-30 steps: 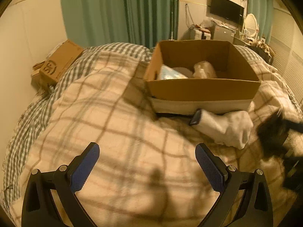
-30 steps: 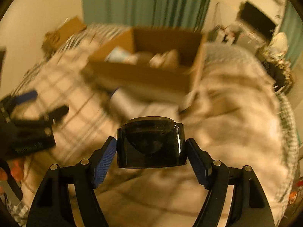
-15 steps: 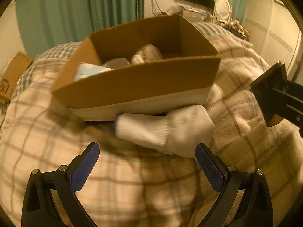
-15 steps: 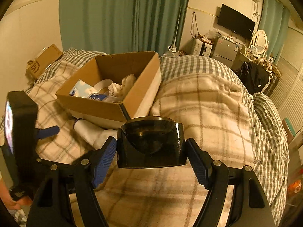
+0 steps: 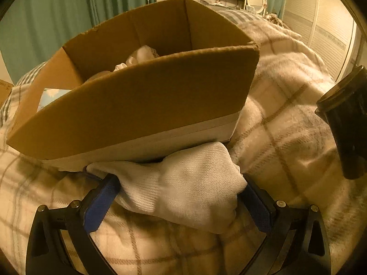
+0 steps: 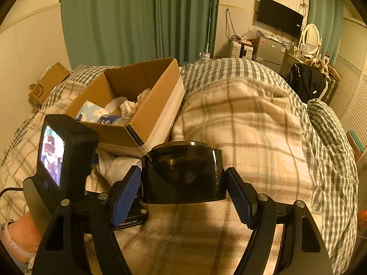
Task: Organize objects
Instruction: 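Grasp the white knit glove with the left tool while the right tool holds the black cup, then lower the glove and black cup into the box and open both tools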
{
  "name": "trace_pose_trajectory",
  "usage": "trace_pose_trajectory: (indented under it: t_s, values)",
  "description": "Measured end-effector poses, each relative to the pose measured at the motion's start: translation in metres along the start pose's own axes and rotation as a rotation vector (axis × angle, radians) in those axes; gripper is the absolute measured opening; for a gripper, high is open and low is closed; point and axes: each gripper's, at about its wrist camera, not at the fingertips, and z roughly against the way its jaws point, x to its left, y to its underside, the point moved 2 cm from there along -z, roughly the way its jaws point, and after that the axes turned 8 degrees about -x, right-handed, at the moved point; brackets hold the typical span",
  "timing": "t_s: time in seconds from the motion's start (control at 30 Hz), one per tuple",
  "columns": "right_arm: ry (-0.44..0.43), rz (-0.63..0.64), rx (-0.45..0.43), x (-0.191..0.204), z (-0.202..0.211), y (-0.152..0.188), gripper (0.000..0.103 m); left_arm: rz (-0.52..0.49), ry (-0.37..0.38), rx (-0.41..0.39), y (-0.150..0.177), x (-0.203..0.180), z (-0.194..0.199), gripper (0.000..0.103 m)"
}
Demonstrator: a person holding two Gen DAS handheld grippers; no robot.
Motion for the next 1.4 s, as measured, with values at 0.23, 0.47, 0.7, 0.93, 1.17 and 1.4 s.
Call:
trace_pose_trajectory:
  t_s: [0.23, 0.47, 0.7, 0.93, 1.17, 1.4]
  values:
    - [0.023, 0.005, -0.015, 0.002, 0.007, 0.002, 0.074, -0.009, 0.039, -0.018, 0.005, 0.007, 0.024, 0.064]
    - [0.037, 0.029, -0.041, 0.014, 0.025, 0.002, 0.074, 0.030, 0.023, -0.033, 0.009, 0.025, 0.062, 0.049]
    - [0.036, 0.050, -0.078, 0.028, 0.048, -0.005, 0.074, 0.090, 0.009, -0.101, 0.000, 0.044, 0.110, 0.047]
    - [0.010, 0.087, -0.148, 0.045, 0.080, -0.029, 0.074, 0.080, -0.015, -0.205, -0.030, 0.056, 0.162, 0.047]
    - [-0.052, 0.135, -0.234, 0.060, 0.097, -0.089, 0.074, 0.057, -0.035, -0.278, -0.078, 0.068, 0.180, 0.047]
    - [-0.095, 0.162, -0.270, 0.073, 0.066, -0.160, 0.074, 0.046, -0.079, -0.325, -0.132, 0.090, 0.159, 0.047]
